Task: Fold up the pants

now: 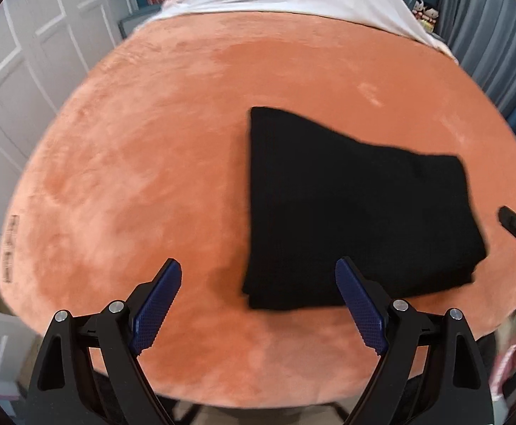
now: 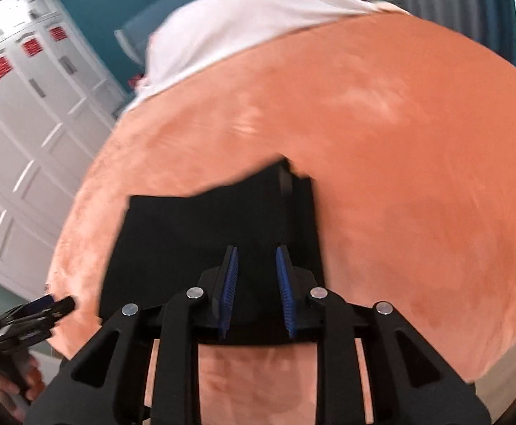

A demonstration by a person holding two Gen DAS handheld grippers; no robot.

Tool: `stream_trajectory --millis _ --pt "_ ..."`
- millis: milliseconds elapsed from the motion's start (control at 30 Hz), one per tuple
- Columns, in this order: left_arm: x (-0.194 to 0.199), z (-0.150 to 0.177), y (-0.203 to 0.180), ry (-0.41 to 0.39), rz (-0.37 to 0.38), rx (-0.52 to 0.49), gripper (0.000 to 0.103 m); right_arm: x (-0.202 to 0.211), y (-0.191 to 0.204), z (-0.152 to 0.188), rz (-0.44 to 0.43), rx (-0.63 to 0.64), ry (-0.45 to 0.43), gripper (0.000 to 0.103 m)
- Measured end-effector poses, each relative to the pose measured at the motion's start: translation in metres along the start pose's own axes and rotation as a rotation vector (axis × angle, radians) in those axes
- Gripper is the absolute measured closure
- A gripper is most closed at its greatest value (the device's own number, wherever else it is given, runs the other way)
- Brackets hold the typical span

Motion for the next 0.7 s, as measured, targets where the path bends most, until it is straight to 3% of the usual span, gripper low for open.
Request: stream_trajectory --millis 67,167,233,267,333,367,433,500,567,633,667,700 --pt "-0.005 -0.016 -0.014 0.017 0.069 -0.002 0.017 -0.007 0.020 -0.015 -0.014 0.054 0.008 0.081" --pt "-0.014 -0.031 -0.041 0.016 0.094 -0.081 0.017 -0.032 0.047 -0.038 -0.005 0.153 0.043 0.081" --pt "-0.039 -0.036 -0.051 0.047 0.023 -0.135 0.016 -0.055 0.048 -0.051 0.006 0.169 0.088 0.083" --pt "-0.059 -0.036 -0.051 0.102 -0.030 -0.149 0.017 -0.073 0.041 -0.058 0.051 0.168 0.108 0.083" --pt "-0.082 -0.031 -0.046 0.153 -0.068 -0.134 0.017 -0.111 0.013 -0.063 0.226 0.154 0.169 0.086" --pt "-0.087 -0.027 -0.044 0.153 -0.063 -0.139 0.016 -0.126 -0.011 -0.066 0.229 0.098 0.212 0.086" --pt "-0.085 -0.023 -0.045 0.112 -0.096 -0.170 0.016 -0.114 -0.022 -0.070 0.121 -0.031 0.192 0.087" --pt "-0.087 -0.020 -0.045 0.099 -0.110 -0.185 0.016 -0.092 -0.005 -0.075 0.088 -0.013 0.137 0.082" --pt "-0.088 -0.019 -0.046 0.093 -0.115 -0.182 0.014 -0.092 0.016 -0.078 0.129 0.119 0.120 0.082" --pt "-0.088 -0.020 -0.047 0.096 -0.115 -0.182 0.010 -0.117 -0.001 -0.081 0.267 0.141 0.182 0.084" --pt "-0.088 -0.021 -0.048 0.101 -0.112 -0.184 0.010 -0.130 -0.021 -0.081 0.256 0.080 0.227 0.086" --pt "-0.088 -0.021 -0.049 0.107 -0.114 -0.183 0.010 -0.124 -0.030 -0.083 0.211 0.018 0.209 0.089"
Point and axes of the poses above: each gripper's, at about its wrist camera, not at the fingertips, and x roughly against the way its jaws point, y to its left, z to its underside, the point moved 4 cm from there along -x, roughly the way its jaws point, and after that the axes turned 12 degrees about y, right-handed, at the moved point
